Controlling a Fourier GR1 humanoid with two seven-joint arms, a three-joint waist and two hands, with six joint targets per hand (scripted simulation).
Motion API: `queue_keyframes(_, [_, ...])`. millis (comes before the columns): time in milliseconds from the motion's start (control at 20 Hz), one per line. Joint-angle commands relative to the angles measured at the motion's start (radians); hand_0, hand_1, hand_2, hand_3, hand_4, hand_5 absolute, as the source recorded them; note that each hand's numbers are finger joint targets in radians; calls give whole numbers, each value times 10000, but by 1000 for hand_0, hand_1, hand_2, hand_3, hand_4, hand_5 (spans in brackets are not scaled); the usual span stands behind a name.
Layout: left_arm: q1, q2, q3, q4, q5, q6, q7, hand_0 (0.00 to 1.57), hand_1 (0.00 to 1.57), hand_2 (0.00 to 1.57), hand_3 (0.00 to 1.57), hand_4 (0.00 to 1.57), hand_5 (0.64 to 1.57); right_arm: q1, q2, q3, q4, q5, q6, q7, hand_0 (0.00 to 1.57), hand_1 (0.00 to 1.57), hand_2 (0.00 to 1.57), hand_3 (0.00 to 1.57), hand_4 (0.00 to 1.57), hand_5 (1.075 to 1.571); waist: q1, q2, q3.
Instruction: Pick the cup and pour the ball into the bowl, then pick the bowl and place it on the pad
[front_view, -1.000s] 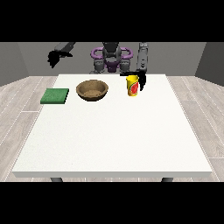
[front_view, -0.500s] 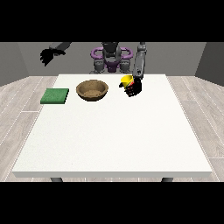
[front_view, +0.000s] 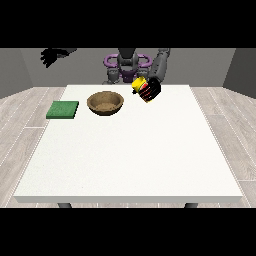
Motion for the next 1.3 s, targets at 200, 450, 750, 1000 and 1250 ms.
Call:
queue_keyframes(200, [-1534, 1668, -2279, 1830, -4378, 1143, 3371, 1221, 1221, 1571, 1456, 1140, 1568, -565, -249, 10, 492, 125, -547, 924, 0, 0, 0, 0, 607, 1566, 313, -936, 66])
queue_keyframes(450, [-2504, 282, -3670, 2681, -6513, 377, 6663, 1005, 1005, 1571, 1283, 1051, 1567, -109, -410, -155, 1551, 220, -242, 856, 0, 0, 0, 0, 642, 1566, 725, -1933, 19])
queue_keyframes(750, [-3469, -701, -4263, 2416, -7629, -1205, 8487, 788, 788, 1571, 1242, 1081, 1567, -95, -131, -163, 1881, 579, -493, 271, 0, 0, 0, 0, 643, 1565, 1022, -1852, -14])
queue_keyframes(1000, [-3493, -813, -5726, 1349, -8152, -2280, 10544, 804, 804, 1571, 1232, 904, 1570, -1517, -32, 57, 2270, 354, -694, 851, 0, 0, 0, 0, 657, 1562, 604, -1573, -17])
queue_keyframes(1250, [-3704, -822, -7024, 614, -8899, -3806, 11637, 267, 267, 1298, 1366, 681, 1566, -1734, -275, 91, 2617, 548, -400, 573, 0, 0, 0, 0, 666, 1562, 213, -1334, -14])
